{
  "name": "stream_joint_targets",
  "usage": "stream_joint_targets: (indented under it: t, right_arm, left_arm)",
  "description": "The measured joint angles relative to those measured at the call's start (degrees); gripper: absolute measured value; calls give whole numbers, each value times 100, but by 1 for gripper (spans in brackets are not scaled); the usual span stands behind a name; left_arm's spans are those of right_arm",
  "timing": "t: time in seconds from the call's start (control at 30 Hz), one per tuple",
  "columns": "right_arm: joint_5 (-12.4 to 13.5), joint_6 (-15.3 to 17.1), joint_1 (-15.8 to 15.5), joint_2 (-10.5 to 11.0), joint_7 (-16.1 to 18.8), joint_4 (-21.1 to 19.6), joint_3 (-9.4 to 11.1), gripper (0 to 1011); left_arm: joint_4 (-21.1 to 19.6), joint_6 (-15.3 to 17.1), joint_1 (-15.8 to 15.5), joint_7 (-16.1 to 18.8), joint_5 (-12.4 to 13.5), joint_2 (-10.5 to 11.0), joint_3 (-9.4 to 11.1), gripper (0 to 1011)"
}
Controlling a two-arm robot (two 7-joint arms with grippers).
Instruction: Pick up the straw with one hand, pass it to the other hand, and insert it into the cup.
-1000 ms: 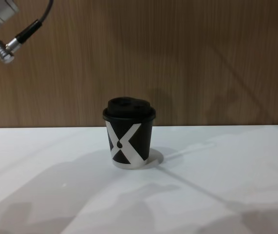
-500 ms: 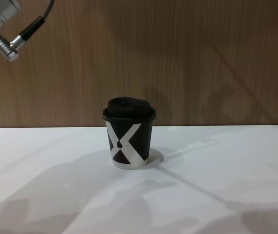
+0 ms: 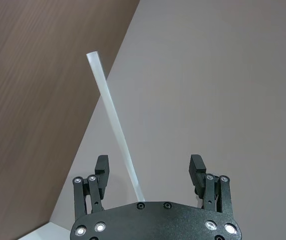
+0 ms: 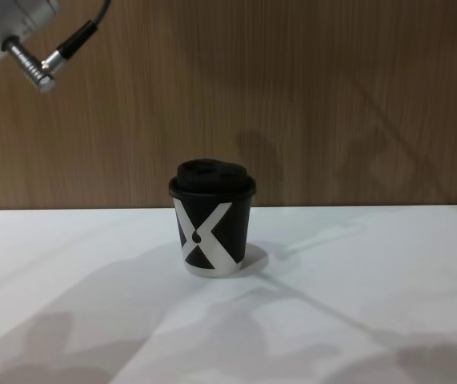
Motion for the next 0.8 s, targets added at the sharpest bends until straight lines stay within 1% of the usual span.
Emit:
stream_joint_targets:
  t: [0.4,0.8]
  right_arm:
    - [0,0,0,0,0,0,0,9]
    - [0,0,0,0,0,0,0,9]
  left_arm:
    - [157,92,-142,184,-140,-88,93,1003]
    - [280,155,-302,271,-208,-154,216,1003]
